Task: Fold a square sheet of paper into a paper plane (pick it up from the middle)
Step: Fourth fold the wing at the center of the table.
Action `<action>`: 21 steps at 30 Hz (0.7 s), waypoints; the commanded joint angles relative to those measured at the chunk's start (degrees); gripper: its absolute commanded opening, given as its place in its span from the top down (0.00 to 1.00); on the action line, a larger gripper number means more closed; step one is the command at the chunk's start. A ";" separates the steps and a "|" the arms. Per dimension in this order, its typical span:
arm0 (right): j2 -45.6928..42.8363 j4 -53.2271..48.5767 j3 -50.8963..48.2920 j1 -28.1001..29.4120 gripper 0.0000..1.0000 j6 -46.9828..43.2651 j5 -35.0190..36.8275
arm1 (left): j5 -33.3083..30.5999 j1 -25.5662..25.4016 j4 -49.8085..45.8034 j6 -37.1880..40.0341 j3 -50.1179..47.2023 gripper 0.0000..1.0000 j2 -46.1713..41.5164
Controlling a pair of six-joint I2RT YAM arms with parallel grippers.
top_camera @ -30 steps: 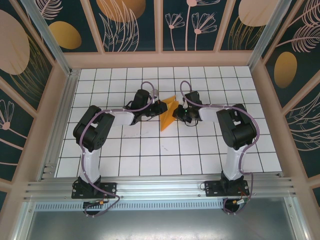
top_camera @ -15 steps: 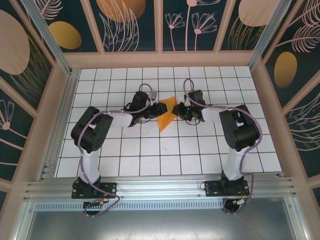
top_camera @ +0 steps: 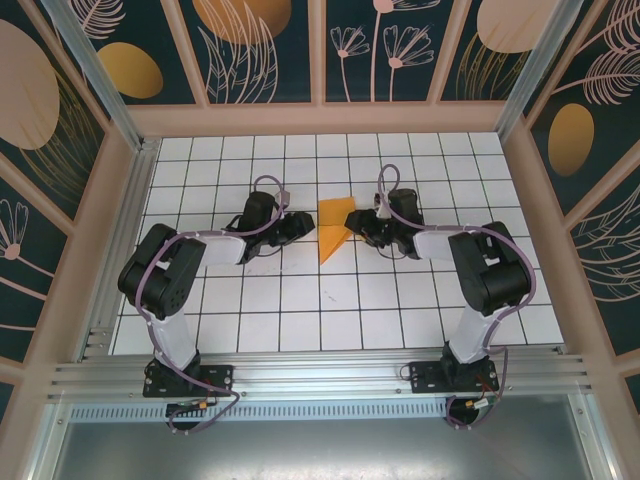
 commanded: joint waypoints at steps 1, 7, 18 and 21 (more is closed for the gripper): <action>-0.91 3.83 -0.40 -0.10 0.52 0.81 -1.21 | -1.15 0.08 -0.64 0.94 -0.32 0.57 -1.97; 1.51 -0.84 2.51 -0.06 0.59 -0.53 1.24 | -0.99 0.07 -0.70 0.99 -0.45 0.57 -1.75; 0.61 -8.06 3.26 -0.06 0.57 -0.68 9.28 | 1.82 -0.24 -0.62 2.06 -0.82 0.57 -1.85; 2.13 -7.63 4.19 0.01 0.59 -0.76 7.88 | 1.93 -0.29 -0.69 2.02 -0.76 0.57 -1.44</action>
